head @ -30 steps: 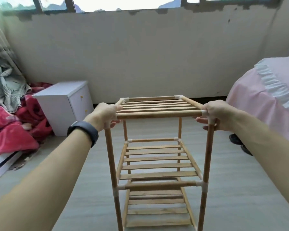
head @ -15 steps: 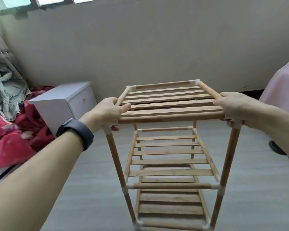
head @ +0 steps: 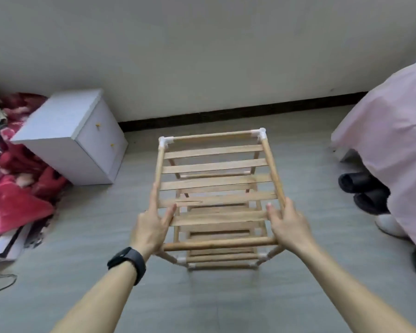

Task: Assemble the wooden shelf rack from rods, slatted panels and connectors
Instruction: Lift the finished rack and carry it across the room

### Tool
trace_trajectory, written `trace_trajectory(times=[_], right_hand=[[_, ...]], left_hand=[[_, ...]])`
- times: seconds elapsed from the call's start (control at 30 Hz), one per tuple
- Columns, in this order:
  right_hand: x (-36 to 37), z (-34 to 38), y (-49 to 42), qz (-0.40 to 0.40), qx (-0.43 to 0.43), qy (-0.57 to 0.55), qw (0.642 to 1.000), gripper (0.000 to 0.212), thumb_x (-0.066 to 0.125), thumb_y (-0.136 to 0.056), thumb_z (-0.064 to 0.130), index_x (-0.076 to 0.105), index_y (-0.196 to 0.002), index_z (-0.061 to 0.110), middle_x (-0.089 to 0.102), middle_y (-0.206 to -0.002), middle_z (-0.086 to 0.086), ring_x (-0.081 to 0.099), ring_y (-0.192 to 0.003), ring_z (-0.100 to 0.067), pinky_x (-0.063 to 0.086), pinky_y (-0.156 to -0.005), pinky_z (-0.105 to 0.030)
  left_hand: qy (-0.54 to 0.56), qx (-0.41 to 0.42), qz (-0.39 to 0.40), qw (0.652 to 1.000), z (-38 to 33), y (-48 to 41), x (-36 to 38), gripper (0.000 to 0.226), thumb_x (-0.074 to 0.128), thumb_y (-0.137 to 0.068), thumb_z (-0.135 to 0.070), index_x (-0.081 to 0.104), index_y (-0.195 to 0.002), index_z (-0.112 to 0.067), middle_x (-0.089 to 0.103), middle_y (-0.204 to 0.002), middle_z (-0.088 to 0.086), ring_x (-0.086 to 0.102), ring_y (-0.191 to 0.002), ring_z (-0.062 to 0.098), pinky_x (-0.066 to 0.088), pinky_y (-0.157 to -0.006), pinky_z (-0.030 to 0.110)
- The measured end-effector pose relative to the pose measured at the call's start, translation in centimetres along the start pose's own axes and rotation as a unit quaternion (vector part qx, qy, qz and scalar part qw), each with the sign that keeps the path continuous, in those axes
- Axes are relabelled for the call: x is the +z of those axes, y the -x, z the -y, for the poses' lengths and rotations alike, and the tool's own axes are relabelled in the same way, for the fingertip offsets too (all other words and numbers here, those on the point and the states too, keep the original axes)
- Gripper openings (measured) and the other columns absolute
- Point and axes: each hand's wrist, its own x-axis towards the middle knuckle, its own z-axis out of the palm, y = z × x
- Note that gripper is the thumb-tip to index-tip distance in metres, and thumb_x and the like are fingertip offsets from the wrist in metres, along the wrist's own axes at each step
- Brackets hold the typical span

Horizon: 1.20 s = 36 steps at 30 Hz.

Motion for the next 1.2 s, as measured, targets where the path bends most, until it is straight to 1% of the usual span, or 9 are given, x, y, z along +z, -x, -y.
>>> trace_trajectory(times=[0.13, 0.37, 0.5, 0.63, 0.7, 0.83, 0.93, 1.07, 1.2], right_hand=[[-4.6, -0.1, 5.2, 0.007, 0.104, -0.026, 0.994, 0.044, 0.05, -0.099, 0.058, 0.054, -0.104, 0.014, 0.067, -0.099, -0.008, 0.062, -0.105, -0.038, 0.043, -0.083, -0.039], [-14.6, 0.9, 19.9, -0.057, 0.197, -0.045, 0.978, 0.058, 0.038, -0.097, 0.071, 0.059, -0.082, 0.019, 0.068, -0.067, 0.0, 0.063, -0.063, -0.019, 0.041, -0.057, -0.03], [-19.4, -0.1, 27.6, -0.086, 0.24, -0.079, 0.964, 0.055, 0.037, -0.1, 0.064, 0.062, -0.085, 0.018, 0.067, -0.062, 0.002, 0.063, -0.051, -0.015, 0.042, -0.054, -0.026], [-23.7, -0.3, 35.2, -0.072, 0.327, -0.262, 0.905, 0.046, 0.046, -0.103, 0.056, 0.057, -0.088, 0.014, 0.055, -0.08, -0.009, 0.058, -0.047, -0.021, 0.048, -0.053, -0.031], [-25.8, -0.3, 38.9, -0.082, 0.339, -0.305, 0.886, 0.047, 0.036, -0.101, 0.066, 0.053, -0.099, 0.023, 0.052, -0.087, -0.01, 0.06, -0.053, -0.027, 0.053, -0.05, -0.034], [-28.7, -1.3, 47.6, -0.134, 0.395, -0.358, 0.836, 0.063, 0.037, -0.091, 0.079, 0.06, -0.096, 0.021, 0.056, -0.054, -0.003, 0.058, -0.044, -0.019, 0.052, -0.047, -0.031], [-30.1, -3.2, 54.0, -0.183, 0.408, -0.434, 0.782, 0.068, 0.042, -0.093, 0.074, 0.063, -0.111, 0.011, 0.063, -0.073, -0.014, 0.062, -0.058, -0.026, 0.057, -0.06, -0.04], [-31.4, -5.7, 63.1, -0.263, 0.427, -0.493, 0.711, 0.075, 0.047, -0.087, 0.077, 0.065, -0.116, 0.01, 0.067, -0.101, -0.021, 0.072, -0.069, -0.035, 0.06, -0.064, -0.043], [-31.7, -8.1, 71.8, -0.352, 0.443, -0.53, 0.631, 0.081, 0.05, -0.076, 0.08, 0.065, -0.115, 0.011, 0.07, -0.095, -0.021, 0.074, -0.072, -0.038, 0.061, -0.066, -0.046]], left_hand=[[0.021, -0.064, 0.012, 0.998, -2.7, 6.0, -2.5, 0.064, 0.044, -0.093, -0.072, 0.022, -0.147, -0.047, 0.072, -0.091, 0.007, 0.067, -0.088, 0.039, 0.052, -0.069, 0.041], [0.073, -0.094, 0.105, 0.987, -11.7, 14.3, -11.6, 0.027, 0.043, -0.1, -0.059, 0.054, -0.105, -0.035, 0.069, -0.079, -0.002, 0.07, -0.075, 0.034, 0.055, -0.069, 0.041], [0.215, -0.236, 0.289, 0.903, -15.0, 17.3, -15.7, 0.04, 0.056, -0.096, -0.059, 0.058, -0.115, -0.024, 0.076, -0.092, 0.009, 0.076, -0.072, 0.026, 0.063, -0.066, 0.053], [0.169, -0.257, 0.48, 0.822, -18.3, 19.4, -18.5, 0.066, 0.055, -0.087, -0.074, 0.06, -0.126, -0.021, 0.075, -0.112, 0.007, 0.075, -0.091, 0.034, 0.061, -0.065, 0.044], [0.136, -0.25, 0.512, 0.81, -20.2, 20.7, -18.5, 0.073, 0.052, -0.084, -0.078, 0.06, -0.13, -0.021, 0.072, -0.116, 0.009, 0.07, -0.102, 0.036, 0.06, -0.071, 0.046], [0.079, -0.212, 0.562, 0.796, -26.3, 23.8, -17.1, 0.079, 0.056, -0.073, -0.081, 0.066, -0.121, -0.02, 0.072, -0.114, 0.014, 0.067, -0.108, 0.039, 0.058, -0.082, 0.054], [0.026, -0.155, 0.591, 0.791, -32.6, 27.2, -14.6, 0.069, 0.049, -0.085, -0.079, 0.063, -0.119, -0.022, 0.066, -0.117, 0.017, 0.063, -0.109, 0.039, 0.055, -0.083, 0.056], [-0.061, -0.075, 0.654, 0.75, -40.6, 34.3, -10.8, 0.059, 0.054, -0.081, -0.078, 0.063, -0.112, -0.028, 0.069, -0.105, 0.012, 0.065, -0.097, 0.034, 0.054, -0.074, 0.052], [-0.128, 0.004, 0.706, 0.697, -46.9, 43.1, -6.1, 0.066, 0.064, -0.071, -0.08, 0.068, -0.112, -0.028, 0.078, -0.084, 0.01, 0.071, -0.09, 0.033, 0.058, -0.074, 0.052]])
